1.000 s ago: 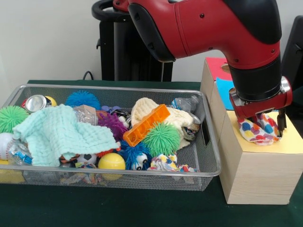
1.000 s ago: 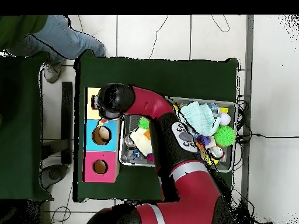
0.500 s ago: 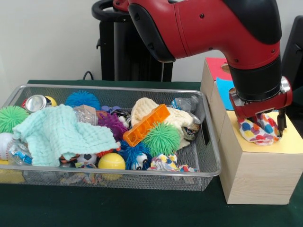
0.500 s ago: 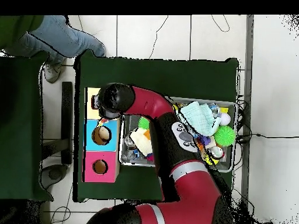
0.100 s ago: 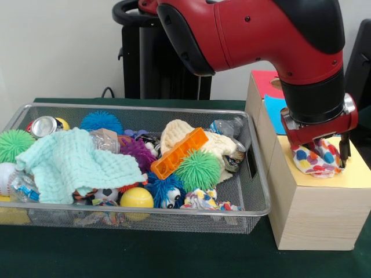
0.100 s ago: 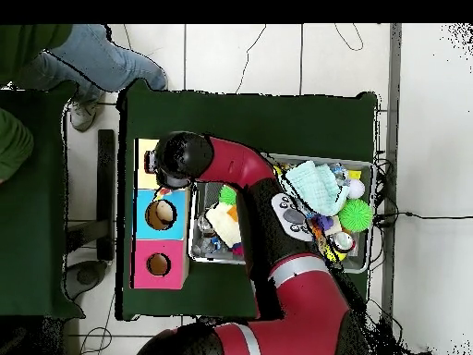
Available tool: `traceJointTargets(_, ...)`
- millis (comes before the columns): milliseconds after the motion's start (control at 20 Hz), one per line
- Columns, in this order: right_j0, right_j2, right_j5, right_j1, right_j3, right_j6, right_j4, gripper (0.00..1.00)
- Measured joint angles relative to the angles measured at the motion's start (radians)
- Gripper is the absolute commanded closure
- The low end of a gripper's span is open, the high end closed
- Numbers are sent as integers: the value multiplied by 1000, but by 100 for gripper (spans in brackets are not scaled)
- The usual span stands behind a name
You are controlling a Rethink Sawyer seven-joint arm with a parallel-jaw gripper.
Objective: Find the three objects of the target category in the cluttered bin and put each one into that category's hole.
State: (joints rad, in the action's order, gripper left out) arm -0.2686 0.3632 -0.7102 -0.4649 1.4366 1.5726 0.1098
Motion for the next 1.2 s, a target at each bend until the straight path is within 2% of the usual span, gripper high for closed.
traceJointTargets(50, 0, 1, 0, -1, 0, 0, 0, 100)
traceJointTargets(1200, 0, 2, 0, 2, 0, 0, 0, 100)
